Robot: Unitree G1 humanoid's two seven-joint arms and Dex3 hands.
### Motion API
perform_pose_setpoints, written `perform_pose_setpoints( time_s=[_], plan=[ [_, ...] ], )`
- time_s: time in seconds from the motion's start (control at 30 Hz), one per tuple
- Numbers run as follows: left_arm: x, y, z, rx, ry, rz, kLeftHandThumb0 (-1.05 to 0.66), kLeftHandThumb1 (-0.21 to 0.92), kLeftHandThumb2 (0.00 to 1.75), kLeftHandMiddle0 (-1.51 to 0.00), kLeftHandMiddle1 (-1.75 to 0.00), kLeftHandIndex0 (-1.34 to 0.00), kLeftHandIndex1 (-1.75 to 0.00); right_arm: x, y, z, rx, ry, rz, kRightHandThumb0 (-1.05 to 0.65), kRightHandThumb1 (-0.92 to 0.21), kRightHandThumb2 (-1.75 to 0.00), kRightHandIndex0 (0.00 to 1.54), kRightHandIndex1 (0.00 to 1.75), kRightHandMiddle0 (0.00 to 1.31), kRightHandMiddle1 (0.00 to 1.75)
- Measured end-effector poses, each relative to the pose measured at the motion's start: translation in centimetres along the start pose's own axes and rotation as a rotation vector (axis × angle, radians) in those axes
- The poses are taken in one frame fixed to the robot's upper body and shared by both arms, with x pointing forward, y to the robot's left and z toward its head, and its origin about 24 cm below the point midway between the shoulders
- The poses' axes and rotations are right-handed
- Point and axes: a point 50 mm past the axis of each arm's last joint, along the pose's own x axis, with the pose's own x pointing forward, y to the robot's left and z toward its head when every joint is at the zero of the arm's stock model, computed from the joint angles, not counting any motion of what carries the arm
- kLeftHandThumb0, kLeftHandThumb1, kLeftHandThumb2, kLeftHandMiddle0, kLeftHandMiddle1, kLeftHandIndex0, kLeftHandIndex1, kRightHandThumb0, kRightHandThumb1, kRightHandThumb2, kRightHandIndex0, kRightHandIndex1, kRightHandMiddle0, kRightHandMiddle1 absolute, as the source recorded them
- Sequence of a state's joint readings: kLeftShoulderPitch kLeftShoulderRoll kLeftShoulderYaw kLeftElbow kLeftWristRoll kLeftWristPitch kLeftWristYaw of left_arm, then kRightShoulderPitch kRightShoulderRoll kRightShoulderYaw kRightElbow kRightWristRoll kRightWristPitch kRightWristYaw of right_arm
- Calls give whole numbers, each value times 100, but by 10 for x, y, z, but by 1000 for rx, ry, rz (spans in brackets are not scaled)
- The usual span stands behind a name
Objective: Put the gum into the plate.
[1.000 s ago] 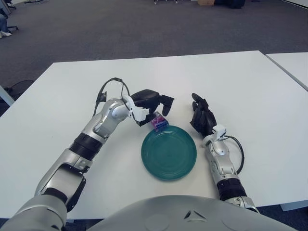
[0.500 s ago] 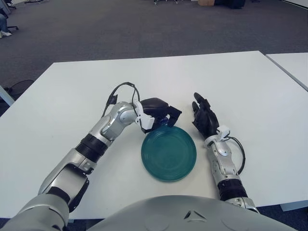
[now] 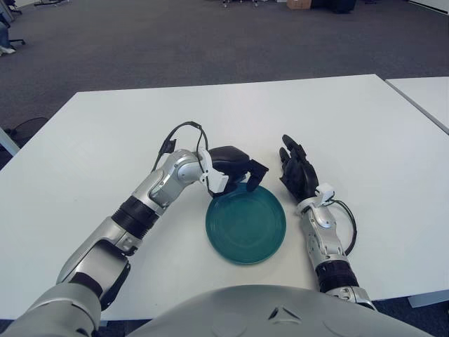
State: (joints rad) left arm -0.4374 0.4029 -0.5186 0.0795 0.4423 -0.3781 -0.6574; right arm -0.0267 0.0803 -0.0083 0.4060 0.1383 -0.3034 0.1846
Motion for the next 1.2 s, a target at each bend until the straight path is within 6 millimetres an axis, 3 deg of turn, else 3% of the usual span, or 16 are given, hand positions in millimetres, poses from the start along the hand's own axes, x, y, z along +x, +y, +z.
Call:
perform_pose_setpoints(
  time_s=[0.87,0.93,1.0,1.07,1.13,1.2],
  plan=[
    [-2,4,-7,27,3,56,0,13,151,-76,-166,-55,-175,6,-1,0,4,3,28,-71,-92,-95,6,1,0,31],
    [-2,5,-7,23,0,78,-1,12,149,-75,-171,-63,-161,6,-1,0,4,4,28,-71,-92,-95,6,1,0,31],
    [-3,7,-8,19,-6,100,-1,14,146,-74,-173,-62,-158,6,-1,0,3,4,29,-71,-92,-94,7,1,0,31],
    [-5,10,-7,19,-14,122,-21,36,122,-44,-174,-51,-166,6,0,-1,0,5,30,-71,-92,-94,7,1,0,31],
    [-8,14,-6,34,-30,148,-67,68,73,-18,-151,-23,-169,6,0,-1,-8,7,32,-72,-92,-95,7,1,0,31],
    [-11,16,-5,55,-50,179,-84,80,55,-9,-133,-12,-165,6,0,-1,-15,8,32,-73,-92,-96,8,1,0,30]
  ],
)
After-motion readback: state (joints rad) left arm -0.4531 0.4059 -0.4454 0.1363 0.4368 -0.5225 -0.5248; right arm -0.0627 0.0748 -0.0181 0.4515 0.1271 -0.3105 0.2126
